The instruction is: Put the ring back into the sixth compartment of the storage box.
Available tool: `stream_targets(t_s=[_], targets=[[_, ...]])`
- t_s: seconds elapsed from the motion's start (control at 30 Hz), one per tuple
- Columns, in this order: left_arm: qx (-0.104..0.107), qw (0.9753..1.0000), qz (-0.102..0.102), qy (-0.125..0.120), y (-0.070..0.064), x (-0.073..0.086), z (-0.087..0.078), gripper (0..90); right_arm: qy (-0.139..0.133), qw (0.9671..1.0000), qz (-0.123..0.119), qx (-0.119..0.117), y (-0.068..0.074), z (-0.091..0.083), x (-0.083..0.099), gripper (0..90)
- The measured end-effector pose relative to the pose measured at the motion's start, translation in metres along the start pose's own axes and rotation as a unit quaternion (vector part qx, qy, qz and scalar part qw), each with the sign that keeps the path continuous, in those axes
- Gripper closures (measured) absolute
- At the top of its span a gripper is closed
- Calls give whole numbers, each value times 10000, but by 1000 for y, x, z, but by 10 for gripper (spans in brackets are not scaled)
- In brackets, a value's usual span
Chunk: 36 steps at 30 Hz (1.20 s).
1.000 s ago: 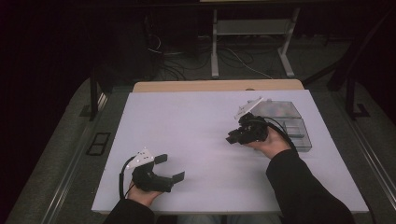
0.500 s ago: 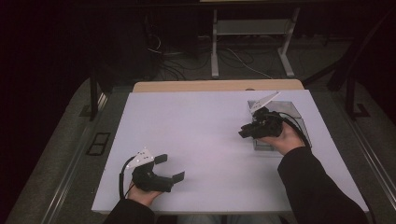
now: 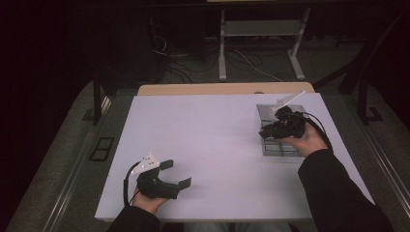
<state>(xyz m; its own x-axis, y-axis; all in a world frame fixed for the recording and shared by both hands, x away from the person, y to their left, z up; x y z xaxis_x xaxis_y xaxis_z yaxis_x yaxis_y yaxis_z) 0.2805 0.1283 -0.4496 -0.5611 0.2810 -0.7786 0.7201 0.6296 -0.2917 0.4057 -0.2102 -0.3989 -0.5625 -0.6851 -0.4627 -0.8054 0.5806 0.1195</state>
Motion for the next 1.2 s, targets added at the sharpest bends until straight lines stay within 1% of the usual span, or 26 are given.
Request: stream_targets(t_s=[0.1, 0.13, 0.2, 0.23, 0.37, 0.53, 0.77, 0.97, 1.2], targets=[[-2, 10000, 2, 3, 0, 0, 0, 0, 12, 10000, 86, 36, -6, -3, 3, 702], [-2, 10000, 2, 3, 0, 0, 0, 0, 12, 10000, 86, 36, -6, -3, 3, 702], [-2, 10000, 4, 4, 0, 0, 0, 0, 26, 9999, 137, 66, -12, -7, 6, 701], [-2, 10000, 3, 1, 0, 0, 0, 0, 26, 9999, 137, 66, -12, -7, 6, 701], [-2, 10000, 3, 5, 0, 0, 0, 0, 51, 9996, 255, 114, -22, -12, 14, 701], [-1, 10000, 1, 1, 0, 0, 0, 0, 13, 9991, 405, 159, -32, -18, 22, 701], [2, 10000, 5, 9, 0, 0, 1, 0, -13, 9977, 621, 271, -47, -26, 32, 700], [8, 10000, 2, 3, 0, 0, 1, 0, 2, 9961, 800, 361, -61, -28, 42, 700], [5, 10000, 1, 0, 0, -1, 1, 0, -16, 9946, 941, 438, -72, -29, 51, 698]])
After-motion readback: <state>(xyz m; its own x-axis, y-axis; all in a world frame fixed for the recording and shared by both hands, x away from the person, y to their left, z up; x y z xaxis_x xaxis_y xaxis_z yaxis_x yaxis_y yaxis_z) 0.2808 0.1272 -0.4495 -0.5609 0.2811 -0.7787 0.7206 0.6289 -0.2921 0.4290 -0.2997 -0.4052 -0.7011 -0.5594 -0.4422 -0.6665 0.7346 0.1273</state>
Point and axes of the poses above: each handheld gripper's, and its own axes: z roughly forward along the jaws, x roughly out of its underside, y roughly to its left, the point moved 6 cm from there along z, roughly forward along the jaws, and after that the axes turned 11 degrees about y, right-handed, at the moved point
